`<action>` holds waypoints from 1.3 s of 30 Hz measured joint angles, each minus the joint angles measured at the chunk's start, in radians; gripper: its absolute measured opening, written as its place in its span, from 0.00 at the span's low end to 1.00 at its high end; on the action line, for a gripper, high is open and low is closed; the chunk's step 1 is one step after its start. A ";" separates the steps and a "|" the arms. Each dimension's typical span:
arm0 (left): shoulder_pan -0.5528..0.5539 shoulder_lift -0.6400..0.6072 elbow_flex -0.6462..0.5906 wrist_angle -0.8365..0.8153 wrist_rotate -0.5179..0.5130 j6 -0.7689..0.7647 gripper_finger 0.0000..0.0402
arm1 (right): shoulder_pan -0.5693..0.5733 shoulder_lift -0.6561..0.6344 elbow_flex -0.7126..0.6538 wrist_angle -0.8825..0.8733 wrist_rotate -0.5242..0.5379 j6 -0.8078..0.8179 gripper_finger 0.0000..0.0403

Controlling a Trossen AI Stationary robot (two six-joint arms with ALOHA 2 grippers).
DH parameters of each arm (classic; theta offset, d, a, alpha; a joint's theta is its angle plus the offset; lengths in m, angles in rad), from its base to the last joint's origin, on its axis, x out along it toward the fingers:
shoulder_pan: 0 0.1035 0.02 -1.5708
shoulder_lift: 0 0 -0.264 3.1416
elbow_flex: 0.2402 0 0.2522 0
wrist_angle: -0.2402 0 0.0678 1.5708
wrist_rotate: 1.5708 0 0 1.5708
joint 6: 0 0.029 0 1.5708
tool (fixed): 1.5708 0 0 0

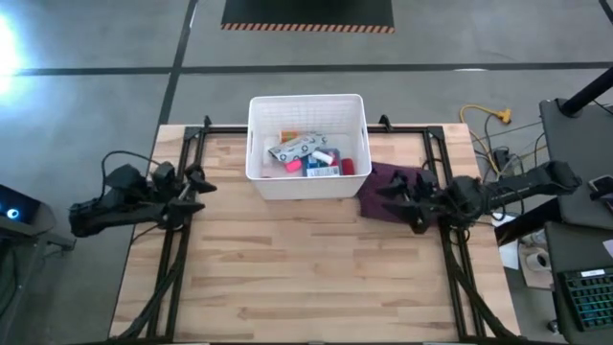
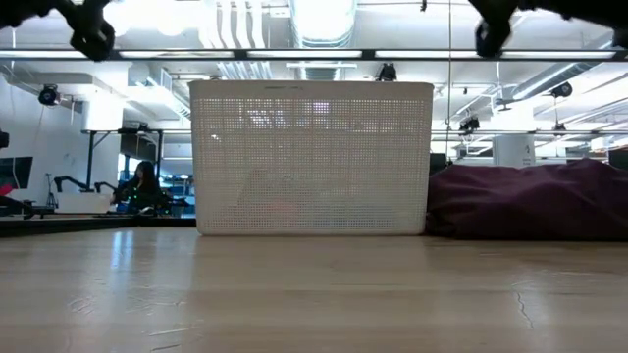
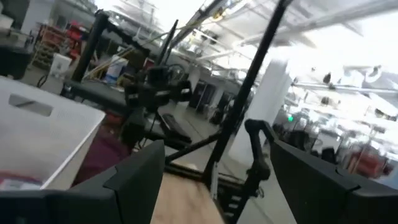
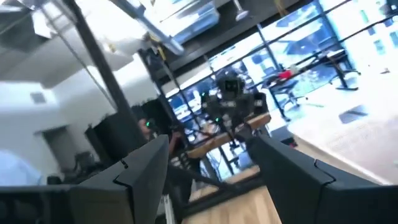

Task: Pick & place medical supplies in basket/bin
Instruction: Return to Home Position

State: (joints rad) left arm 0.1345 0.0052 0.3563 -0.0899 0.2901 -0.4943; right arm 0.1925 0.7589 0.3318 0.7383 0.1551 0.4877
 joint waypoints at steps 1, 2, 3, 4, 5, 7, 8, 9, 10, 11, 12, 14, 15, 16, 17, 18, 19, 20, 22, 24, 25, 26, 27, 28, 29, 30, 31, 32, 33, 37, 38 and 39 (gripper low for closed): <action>0.000 0.006 0.014 -0.015 0.006 0.019 0.69 | 0.000 -0.030 -0.025 -0.004 -0.009 -0.007 0.58; 0.000 0.020 0.020 -0.029 0.008 0.041 0.69 | 0.001 -0.057 -0.051 -0.006 -0.019 -0.016 0.58; -0.001 0.029 0.021 -0.050 0.009 0.064 0.69 | 0.002 -0.086 -0.080 -0.005 -0.025 -0.026 0.58; 0.000 0.031 0.016 -0.051 0.006 0.074 0.69 | 0.002 -0.112 -0.104 0.001 -0.028 -0.033 0.58; 0.000 0.031 0.007 -0.065 0.008 0.075 0.69 | 0.001 -0.132 -0.128 0.012 -0.023 -0.035 0.58; -0.001 0.029 -0.007 -0.050 0.008 0.078 0.69 | 0.000 -0.168 -0.178 0.025 -0.001 -0.036 0.58; 0.000 0.022 -0.012 -0.034 0.004 0.078 0.69 | 0.000 -0.187 -0.203 0.035 0.001 -0.036 0.58; 0.000 0.013 -0.019 -0.026 -0.006 0.078 0.69 | -0.003 -0.204 -0.228 0.053 0.000 -0.031 0.58; 0.000 0.004 -0.029 -0.025 -0.014 0.079 0.69 | -0.015 -0.222 -0.252 0.074 0.002 -0.021 0.58; 0.002 -0.001 -0.041 -0.025 -0.023 0.078 0.69 | -0.028 -0.241 -0.279 0.094 0.009 -0.004 0.58; 0.003 0.000 -0.052 -0.019 -0.033 0.077 0.69 | -0.045 -0.258 -0.303 0.105 0.025 0.017 0.58; 0.004 0.000 -0.066 0.007 -0.037 0.075 0.69 | -0.084 -0.275 -0.323 0.099 0.031 0.040 0.58; 0.004 0.000 -0.071 0.020 -0.036 0.073 0.69 | -0.105 -0.275 -0.320 0.086 0.026 0.038 0.58; 0.004 0.001 -0.076 0.029 -0.036 0.072 0.69 | -0.127 -0.274 -0.316 0.074 0.023 0.033 0.58; 0.004 0.003 -0.078 0.027 -0.038 0.073 0.69 | -0.154 -0.273 -0.310 0.067 0.013 0.025 0.58; 0.005 0.004 -0.078 0.025 -0.045 0.077 0.69 | -0.181 -0.274 -0.305 0.063 -0.011 0.013 0.58; 0.005 0.002 -0.078 0.023 -0.057 0.083 0.69 | -0.213 -0.275 -0.305 0.062 -0.048 -0.002 0.58; 0.006 -0.001 -0.078 0.018 -0.064 0.088 0.69 | -0.245 -0.280 -0.305 0.063 -0.100 -0.013 0.58; 0.006 -0.001 -0.074 -0.005 -0.067 0.092 0.69 | -0.307 -0.296 -0.305 0.062 -0.230 -0.014 0.58; 0.006 -0.001 -0.059 -0.037 -0.068 0.098 0.69 | -0.345 -0.313 -0.305 0.063 -0.357 0.007 0.58; 0.006 -0.001 -0.049 -0.061 -0.067 0.108 0.69 | -0.349 -0.317 -0.305 0.061 -0.389 0.013 0.58; 0.006 -0.001 -0.040 -0.084 -0.068 0.116 0.69 | -0.349 -0.319 -0.305 0.053 -0.396 0.013 0.58; 0.006 -0.001 -0.033 -0.109 -0.070 0.118 0.69 | -0.348 -0.319 -0.305 0.038 -0.389 0.011 0.58; 0.006 0.001 -0.029 -0.124 -0.079 0.118 0.69 | -0.346 -0.319 -0.305 0.023 -0.361 0.006 0.58; 0.006 0.001 -0.027 -0.123 -0.083 0.119 0.69 | -0.340 -0.317 -0.305 0.012 -0.324 0.003 0.58; 0.006 0.000 -0.026 -0.120 -0.085 0.119 0.69 | -0.329 -0.312 -0.305 0.005 -0.290 -0.004 0.58; 0.006 -0.001 -0.026 -0.117 -0.086 0.123 0.69 | -0.315 -0.302 -0.305 0.008 -0.256 -0.022 0.58; 0.006 -0.001 -0.031 -0.114 -0.086 0.129 0.69 | -0.299 -0.291 -0.305 0.018 -0.230 -0.044 0.58; 0.006 0.000 -0.041 -0.113 -0.086 0.130 0.69 | -0.281 -0.279 -0.305 0.034 -0.212 -0.071 0.58; 0.006 0.017 -0.130 0.000 -0.085 0.117 0.69 | -0.186 -0.231 -0.305 0.060 -0.173 -0.121 0.58; 0.006 0.017 -0.153 0.045 -0.082 0.112 0.69 | -0.163 -0.214 -0.308 0.054 -0.144 -0.127 0.58; 0.005 0.017 -0.168 0.077 -0.082 0.114 0.69 | -0.143 -0.200 -0.311 0.047 -0.113 -0.143 0.58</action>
State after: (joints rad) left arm 0.1395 0.0219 0.1881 -0.0132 0.2084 -0.3804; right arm 0.0490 0.5584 0.0209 0.7849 0.0417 0.3449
